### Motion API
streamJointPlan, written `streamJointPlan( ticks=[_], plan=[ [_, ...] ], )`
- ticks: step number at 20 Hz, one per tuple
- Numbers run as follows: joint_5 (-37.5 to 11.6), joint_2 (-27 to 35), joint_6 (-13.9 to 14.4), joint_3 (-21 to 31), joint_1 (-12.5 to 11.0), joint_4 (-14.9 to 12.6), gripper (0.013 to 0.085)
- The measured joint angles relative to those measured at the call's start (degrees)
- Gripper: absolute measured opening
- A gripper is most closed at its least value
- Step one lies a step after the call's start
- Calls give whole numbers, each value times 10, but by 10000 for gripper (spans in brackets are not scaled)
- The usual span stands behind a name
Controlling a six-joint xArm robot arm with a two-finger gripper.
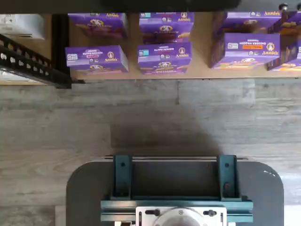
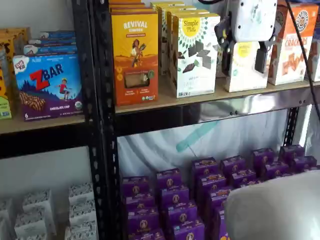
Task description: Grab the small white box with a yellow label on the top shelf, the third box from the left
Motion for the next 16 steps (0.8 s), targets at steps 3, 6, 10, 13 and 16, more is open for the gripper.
streamJointPlan(
  ticks=[3, 6, 10, 13, 16],
  plan=[
    [-1, -1, -14, 2, -28, 31, 850],
    [-5, -3, -13, 5, -25, 31, 850],
    [-21, -6, -3, 14, -3, 2, 850],
    [-48, -4, -12, 26, -8, -10, 850],
    [-82, 2, -32, 32, -25, -21, 850]
  ],
)
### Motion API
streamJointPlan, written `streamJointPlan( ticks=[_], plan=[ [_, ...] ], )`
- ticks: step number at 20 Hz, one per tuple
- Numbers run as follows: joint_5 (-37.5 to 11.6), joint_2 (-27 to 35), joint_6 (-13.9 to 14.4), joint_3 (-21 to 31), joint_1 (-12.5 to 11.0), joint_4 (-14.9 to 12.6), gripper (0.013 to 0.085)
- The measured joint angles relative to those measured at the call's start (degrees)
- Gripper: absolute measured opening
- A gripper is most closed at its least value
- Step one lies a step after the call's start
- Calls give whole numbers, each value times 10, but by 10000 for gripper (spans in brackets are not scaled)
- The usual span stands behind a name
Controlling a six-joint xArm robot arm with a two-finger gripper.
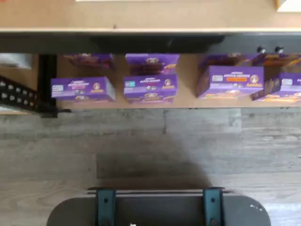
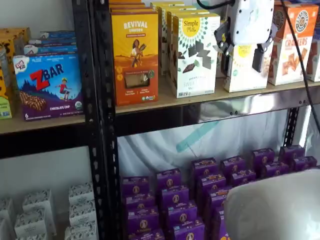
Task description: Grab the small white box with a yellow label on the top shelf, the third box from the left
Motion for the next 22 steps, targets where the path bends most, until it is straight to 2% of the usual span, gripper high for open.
streamJointPlan(
  ticks=[7, 14, 22],
  plan=[
    [-56, 35, -42, -5, -40, -15, 850],
    [-104, 84, -93, -26, -95, -3, 850],
    [-136, 133, -136, -59, -140, 6, 850]
  ],
)
